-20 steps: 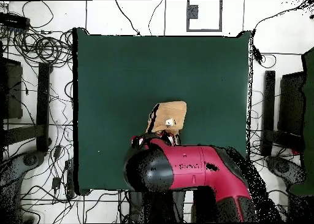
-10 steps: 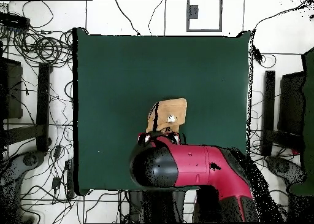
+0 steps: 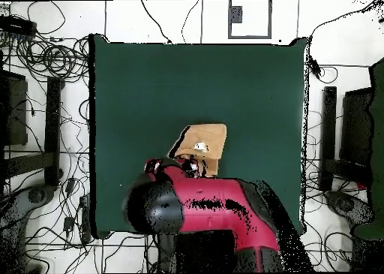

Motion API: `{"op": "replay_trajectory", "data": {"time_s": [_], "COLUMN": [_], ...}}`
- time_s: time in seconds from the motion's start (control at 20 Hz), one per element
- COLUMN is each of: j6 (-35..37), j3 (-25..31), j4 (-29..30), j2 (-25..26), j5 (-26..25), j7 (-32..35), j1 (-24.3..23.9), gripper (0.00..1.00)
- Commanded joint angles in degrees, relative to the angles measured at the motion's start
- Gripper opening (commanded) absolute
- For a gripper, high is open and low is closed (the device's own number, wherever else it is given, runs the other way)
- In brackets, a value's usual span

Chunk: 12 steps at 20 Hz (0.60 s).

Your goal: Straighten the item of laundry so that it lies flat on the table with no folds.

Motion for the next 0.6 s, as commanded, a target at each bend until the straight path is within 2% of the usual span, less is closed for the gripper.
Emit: {"op": "replay_trajectory", "data": {"time_s": [0.05,0.35,0.5,0.6], "j6": [7.57,5.49,0.46,1.53], "j3": [-3.96,-7.75,-9.29,-9.71], "j4": [-4.45,-9.77,-10.46,-11.75], "j2": [2.53,8.33,11.68,12.42], "j5": [6.08,8.52,9.11,9.64], "j7": [28.14,34.40,35.80,36.53], "j1": [10.80,17.18,18.36,19.16], "gripper": [0.00,0.00,0.00,0.00]}}
